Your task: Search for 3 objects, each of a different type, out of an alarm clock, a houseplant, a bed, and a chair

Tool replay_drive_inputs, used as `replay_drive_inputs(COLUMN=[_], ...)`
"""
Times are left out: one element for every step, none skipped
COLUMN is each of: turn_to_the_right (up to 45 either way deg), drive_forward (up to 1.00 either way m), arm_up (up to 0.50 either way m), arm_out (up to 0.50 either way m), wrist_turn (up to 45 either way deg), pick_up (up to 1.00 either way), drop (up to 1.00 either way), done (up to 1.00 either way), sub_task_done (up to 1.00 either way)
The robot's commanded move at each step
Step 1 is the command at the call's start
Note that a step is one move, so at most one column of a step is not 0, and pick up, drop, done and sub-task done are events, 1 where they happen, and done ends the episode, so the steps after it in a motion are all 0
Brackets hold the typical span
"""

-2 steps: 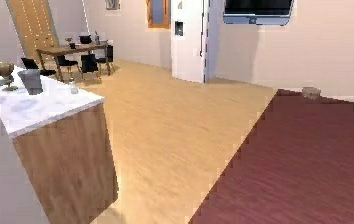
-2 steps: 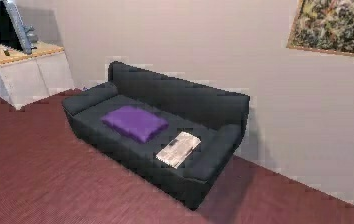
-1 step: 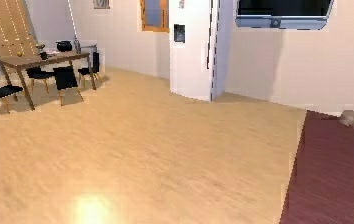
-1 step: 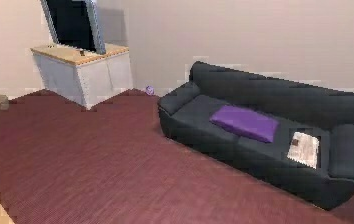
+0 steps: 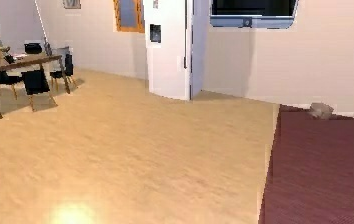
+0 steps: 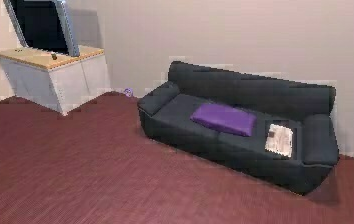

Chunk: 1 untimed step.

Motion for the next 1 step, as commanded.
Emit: replay_drive_inputs(turn_to_the_right=[0.0], drive_forward=[0.55], arm_up=[0.0], arm_out=[0.0], wrist_turn=[0.0], pick_up=[0.0], drop=[0.0], done=[0.0], sub_task_done=[0.0])
